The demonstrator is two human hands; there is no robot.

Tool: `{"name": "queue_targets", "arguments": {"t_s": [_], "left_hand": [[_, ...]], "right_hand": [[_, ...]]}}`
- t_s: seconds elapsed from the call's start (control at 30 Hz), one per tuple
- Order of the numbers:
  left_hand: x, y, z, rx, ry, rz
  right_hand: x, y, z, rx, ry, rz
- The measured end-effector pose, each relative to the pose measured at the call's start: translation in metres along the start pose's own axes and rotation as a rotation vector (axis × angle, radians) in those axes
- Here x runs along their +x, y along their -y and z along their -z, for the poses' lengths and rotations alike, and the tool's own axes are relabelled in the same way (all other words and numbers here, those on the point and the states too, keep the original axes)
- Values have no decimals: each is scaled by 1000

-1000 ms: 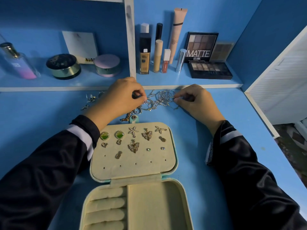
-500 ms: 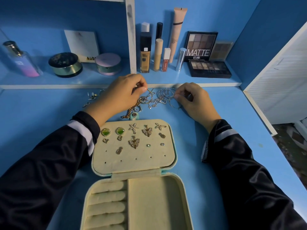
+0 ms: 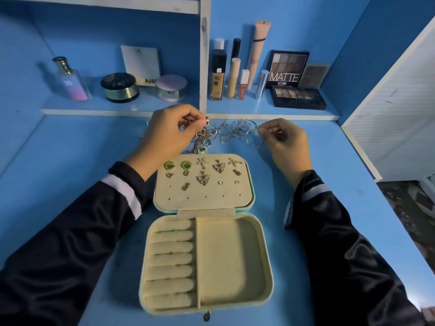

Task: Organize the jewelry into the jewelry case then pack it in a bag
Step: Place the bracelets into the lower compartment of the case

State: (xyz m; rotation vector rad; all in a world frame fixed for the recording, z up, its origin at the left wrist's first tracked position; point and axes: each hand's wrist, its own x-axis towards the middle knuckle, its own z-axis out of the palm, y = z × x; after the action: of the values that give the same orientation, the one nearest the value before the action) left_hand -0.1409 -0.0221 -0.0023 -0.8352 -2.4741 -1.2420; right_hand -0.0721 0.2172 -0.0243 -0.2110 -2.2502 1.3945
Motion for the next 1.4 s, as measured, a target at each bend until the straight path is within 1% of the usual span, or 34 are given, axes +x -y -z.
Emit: {"name": "queue_targets", "arguments": {"t_s": [0.13, 0.27, 0.43, 0.57, 0.63, 0.77, 0.9, 1.17, 1.4], "left_hand": [[-21, -6, 9, -105, -23, 81], [-44, -18, 15, -165, -2, 89], [-65, -39, 21, -177, 112, 98], [-83, -60, 23, -196, 243, 82], [-91, -66, 21, -175, 297, 39], [-99, -68, 21, -59, 397, -61], [-102, -73, 22, 5, 446, -131], [-106, -69, 20, 88, 457, -235], [-110, -64, 16, 150, 463, -263]], "right_hand": [[-20, 12, 7, 119, -12, -67], [-42, 23, 13, 201, 20, -121], [-65, 32, 20, 229, 75, -121], [-81, 39, 25, 240, 95, -93], [-88, 41, 27, 256, 108, -82], [-97, 44, 30, 270, 129, -91], [-104, 49, 33, 279, 158, -99], [-113, 55, 37, 254, 195, -78], [-119, 57, 38, 229, 222, -62]]}}
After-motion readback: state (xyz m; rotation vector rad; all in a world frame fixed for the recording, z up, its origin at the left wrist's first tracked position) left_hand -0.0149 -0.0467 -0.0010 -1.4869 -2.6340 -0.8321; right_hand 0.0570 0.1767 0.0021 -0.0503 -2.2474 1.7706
